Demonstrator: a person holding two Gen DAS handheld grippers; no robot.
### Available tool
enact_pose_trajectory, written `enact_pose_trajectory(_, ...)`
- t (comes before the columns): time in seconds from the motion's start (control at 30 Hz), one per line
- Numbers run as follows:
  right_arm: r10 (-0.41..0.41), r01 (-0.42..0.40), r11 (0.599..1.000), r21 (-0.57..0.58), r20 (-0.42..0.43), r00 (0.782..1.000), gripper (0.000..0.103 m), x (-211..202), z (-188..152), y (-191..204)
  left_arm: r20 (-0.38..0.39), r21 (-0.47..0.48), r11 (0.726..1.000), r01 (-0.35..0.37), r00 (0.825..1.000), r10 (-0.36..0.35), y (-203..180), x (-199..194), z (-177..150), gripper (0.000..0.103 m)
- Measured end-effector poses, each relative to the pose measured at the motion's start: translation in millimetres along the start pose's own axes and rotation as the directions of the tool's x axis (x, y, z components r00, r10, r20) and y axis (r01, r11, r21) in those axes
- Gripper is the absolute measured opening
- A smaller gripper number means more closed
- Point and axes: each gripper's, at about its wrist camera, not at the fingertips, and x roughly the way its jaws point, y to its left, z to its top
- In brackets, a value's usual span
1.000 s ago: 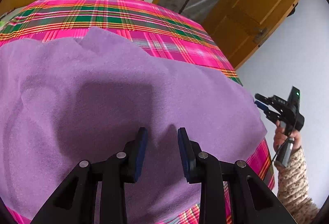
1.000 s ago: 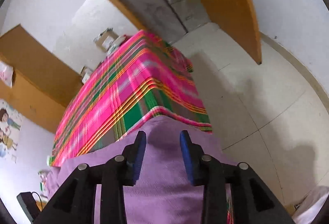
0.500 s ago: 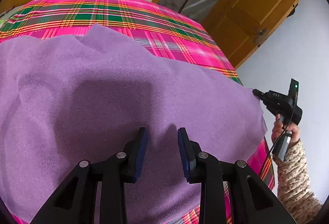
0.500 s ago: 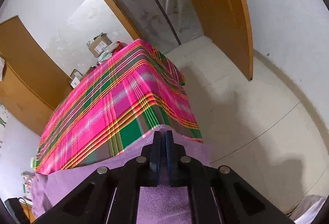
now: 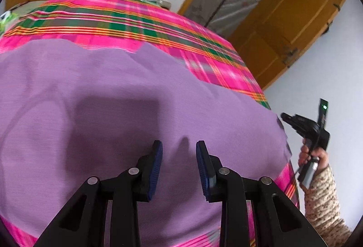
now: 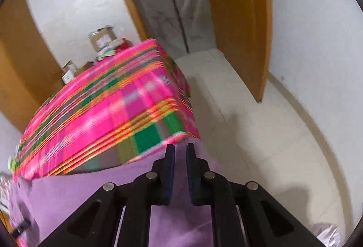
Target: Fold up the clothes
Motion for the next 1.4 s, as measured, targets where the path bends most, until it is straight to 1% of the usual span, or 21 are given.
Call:
enact_pose_trajectory(0.03, 0.008, -0.007, 1.0, -0.03, 0.008, 1.0, 0.011, -3.9, -1.0, 11.9, 0.011, -0.012, 1.0, -0.007, 1.0, 0.007, 6.1, -3.6, 1.5, 0.031)
enact_pose_trajectory(0.1, 0.054, -0.052, 0.994, -0.097, 0.015, 0.998, 0.011, -11.3, -7.7, 37.5, 0.035, -0.042, 0.999, -0.022, 0.999, 0.023, 20.5, -12.8, 4.5, 0.031)
enact_pose_trajectory(0.2, 0.126, -0.127, 0.969, -0.211, -0.017, 0.992, 0.012, -14.2, -24.2, 82.0, 0.075, -0.079, 0.995, -0.054, 0.995, 0.06, 43.1, -28.2, 9.5, 0.031)
enact_pose_trajectory(0.27, 0.156, -0.164, 0.95, -0.266, -0.049, 0.986, 0.012, -11.9, -34.0, 104.6, 0.094, -0.103, 0.991, -0.081, 0.991, 0.091, 58.2, -36.9, 13.7, 0.031)
enact_pose_trajectory(0.37, 0.237, -0.257, 0.92, -0.295, -0.102, 0.966, 0.012, -9.5, -44.8, 134.6, 0.121, -0.152, 0.982, -0.112, 0.984, 0.131, 82.5, -50.3, 20.2, 0.031)
enact_pose_trajectory(0.5, 0.304, -0.337, 0.882, -0.331, -0.148, 0.941, 0.012, -7.0, -49.2, 169.5, 0.159, -0.186, 0.971, -0.153, 0.97, 0.184, 109.0, -68.1, 28.9, 0.031)
enact_pose_trajectory(0.57, 0.36, -0.404, 0.853, -0.33, -0.188, 0.914, 0.012, -4.8, -47.8, 190.4, 0.171, -0.199, 0.965, -0.169, 0.964, 0.204, 121.6, -74.0, 34.4, 0.031)
enact_pose_trajectory(0.7, 0.441, -0.501, 0.802, -0.325, -0.242, 0.864, 0.014, 1.7, -42.0, 222.3, 0.179, -0.225, 0.955, -0.193, 0.955, 0.235, 145.7, -78.7, 46.2, 0.031)
enact_pose_trajectory(0.77, 0.476, -0.543, 0.775, -0.323, -0.268, 0.838, 0.022, 9.3, -36.5, 241.5, 0.176, -0.235, 0.95, -0.206, 0.952, 0.25, 153.8, -77.5, 52.9, 0.031)
enact_pose_trajectory(0.8, 0.493, -0.566, 0.76, -0.319, -0.284, 0.822, 0.03, 12.9, -34.7, 250.2, 0.177, -0.242, 0.949, -0.201, 0.953, 0.247, 157.6, -76.9, 55.6, 0.031)
enact_pose_trajectory(0.83, 0.511, -0.59, 0.744, -0.314, -0.301, 0.805, 0.035, 16.4, -33.2, 258.5, 0.177, -0.24, 0.95, -0.199, 0.953, 0.245, 160.1, -75.8, 57.0, 0.031)
enact_pose_trajectory(0.87, 0.52, -0.604, 0.733, -0.313, -0.316, 0.794, 0.035, 17.8, -33.4, 265.4, 0.173, -0.238, 0.95, -0.202, 0.954, 0.246, 163.0, -74.2, 58.1, 0.031)
enact_pose_trajectory(0.93, 0.524, -0.623, 0.716, -0.315, -0.347, 0.778, 0.035, 23.9, -32.9, 277.8, 0.163, -0.238, 0.949, -0.208, 0.954, 0.25, 170.3, -71.1, 60.6, 0.031)
enact_pose_trajectory(1.07, 0.507, -0.659, 0.684, -0.311, -0.447, 0.737, 0.035, 40.6, -39.8, 300.1, 0.153, -0.25, 0.949, -0.19, 0.961, 0.232, 182.2, -68.2, 62.3, 0.031)
enact_pose_trajectory(1.1, 0.502, -0.664, 0.681, -0.31, -0.462, 0.731, 0.035, 42.3, -42.8, 303.2, 0.156, -0.253, 0.95, -0.185, 0.961, 0.228, 183.8, -67.7, 62.7, 0.031)
enact_pose_trajectory(1.13, 0.497, -0.667, 0.678, -0.309, -0.476, 0.726, 0.026, 43.9, -45.7, 306.0, 0.157, -0.249, 0.951, -0.184, 0.961, 0.228, 183.8, -67.3, 63.0, 0.031)
enact_pose_trajectory(1.2, 0.494, -0.669, 0.669, -0.325, -0.478, 0.726, 0.006, 40.4, -51.5, 307.0, 0.159, -0.245, 0.952, -0.184, 0.961, 0.227, 182.1, -67.2, 62.1, 0.031)
enact_pose_trajectory(1.27, 0.501, -0.674, 0.658, -0.337, -0.471, 0.725, 0.005, 36.0, -54.1, 305.0, 0.157, -0.246, 0.952, -0.181, 0.962, 0.224, 183.4, -66.0, 61.8, 0.031)
enact_pose_trajectory(1.33, 0.52, -0.69, 0.639, -0.341, -0.47, 0.714, 0.004, 25.6, -57.3, 300.7, 0.157, -0.247, 0.952, -0.178, 0.963, 0.221, 184.6, -65.2, 61.9, 0.031)
enact_pose_trajectory(1.4, 0.531, -0.696, 0.624, -0.356, -0.459, 0.712, 0.003, 15.2, -61.8, 300.4, 0.159, -0.249, 0.952, -0.176, 0.963, 0.22, 185.4, -64.8, 62.0, 0.031)
